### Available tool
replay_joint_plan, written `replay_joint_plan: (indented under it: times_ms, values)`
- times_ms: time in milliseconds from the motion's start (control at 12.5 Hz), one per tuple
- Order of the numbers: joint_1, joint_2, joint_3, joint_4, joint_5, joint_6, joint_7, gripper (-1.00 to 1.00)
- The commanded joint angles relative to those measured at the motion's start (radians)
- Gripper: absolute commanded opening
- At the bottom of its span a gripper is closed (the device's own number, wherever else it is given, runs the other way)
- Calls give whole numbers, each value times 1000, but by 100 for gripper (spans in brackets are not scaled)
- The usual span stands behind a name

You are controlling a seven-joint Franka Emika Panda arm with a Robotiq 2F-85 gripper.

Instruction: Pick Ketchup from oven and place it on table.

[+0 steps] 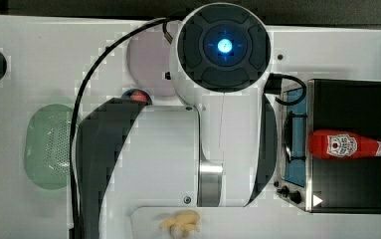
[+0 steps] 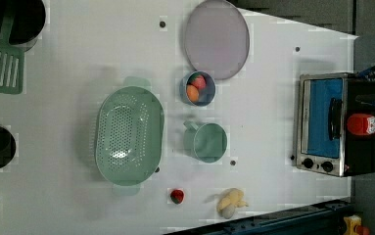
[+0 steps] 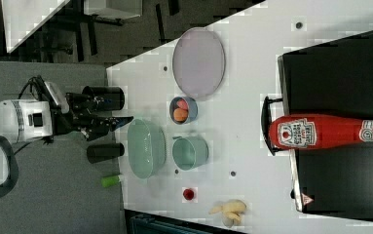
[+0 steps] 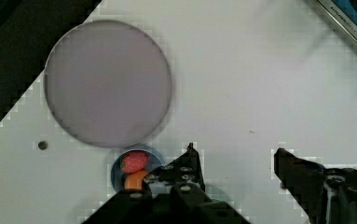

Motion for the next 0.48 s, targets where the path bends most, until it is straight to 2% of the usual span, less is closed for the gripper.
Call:
replay_joint_plan:
  times_ms: [80, 160, 240, 480]
  values:
    - [-28, -481, -6, -302, 7, -202, -49, 58]
    - [-28, -480, -11, -302, 7, -202, -49, 84]
    - [-29, -477, -18, -303, 7, -198, -49, 100]
    - [-45, -429, -86, -305, 7, -180, -49, 100]
